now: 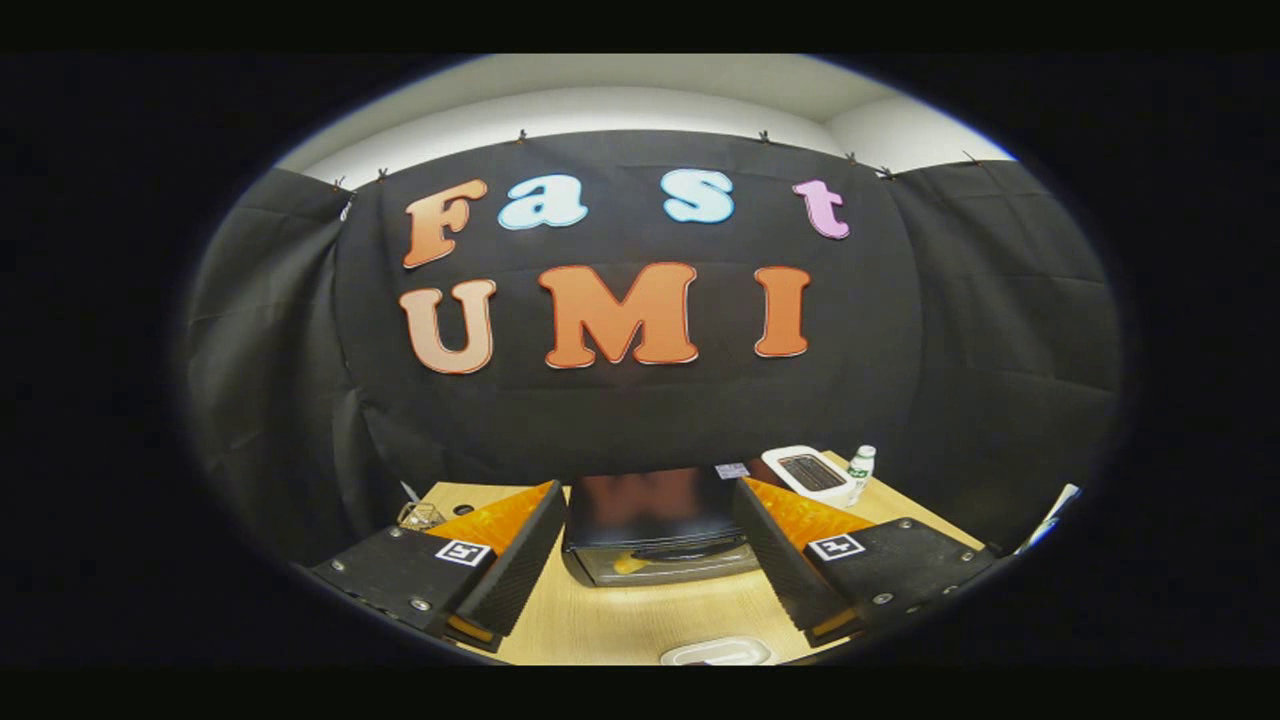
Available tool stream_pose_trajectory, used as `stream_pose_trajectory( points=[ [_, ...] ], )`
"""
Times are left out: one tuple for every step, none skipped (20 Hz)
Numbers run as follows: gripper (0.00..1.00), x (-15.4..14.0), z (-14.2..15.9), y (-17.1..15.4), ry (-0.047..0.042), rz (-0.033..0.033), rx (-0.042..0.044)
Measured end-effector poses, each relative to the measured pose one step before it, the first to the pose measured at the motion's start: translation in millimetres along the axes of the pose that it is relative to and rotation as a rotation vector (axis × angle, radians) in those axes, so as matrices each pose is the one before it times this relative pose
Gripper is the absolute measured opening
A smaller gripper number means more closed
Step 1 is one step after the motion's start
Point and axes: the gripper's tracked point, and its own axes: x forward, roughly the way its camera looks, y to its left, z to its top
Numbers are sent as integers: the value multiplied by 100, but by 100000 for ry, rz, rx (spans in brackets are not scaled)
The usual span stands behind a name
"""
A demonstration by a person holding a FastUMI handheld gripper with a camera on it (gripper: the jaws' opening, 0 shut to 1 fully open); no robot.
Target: Open the toaster oven, put the food inside, and close the toaster oven door.
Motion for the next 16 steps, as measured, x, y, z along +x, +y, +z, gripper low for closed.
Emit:
stream_pose_trajectory(
  points=[
    [99,7,61,-129,-250,-150,425],
    [99,-32,95,9,-234,83,235],
    [99,-58,27,-53,-109,27,24],
    [99,12,-36,-101,-70,42,-223],
    [99,-42,-75,-24,59,-14,-342],
    [99,-61,-102,-47,296,-20,-298],
    [99,34,-110,27,120,-18,-197],
    [99,19,-109,-11,101,136,-161],
    [99,-23,-78,-2,140,0,-48],
    [99,18,-62,3,-99,61,24],
    [99,-38,0,-29,-201,2,66],
    [99,-66,44,-41,-347,125,-110],
    [99,-72,21,-64,-285,50,-219],
    [99,-85,184,-75,-488,-191,-291],
    [99,-36,88,-192,-472,-403,-260],
    [99,-9,142,-189,-512,-379,8]
  ],
)
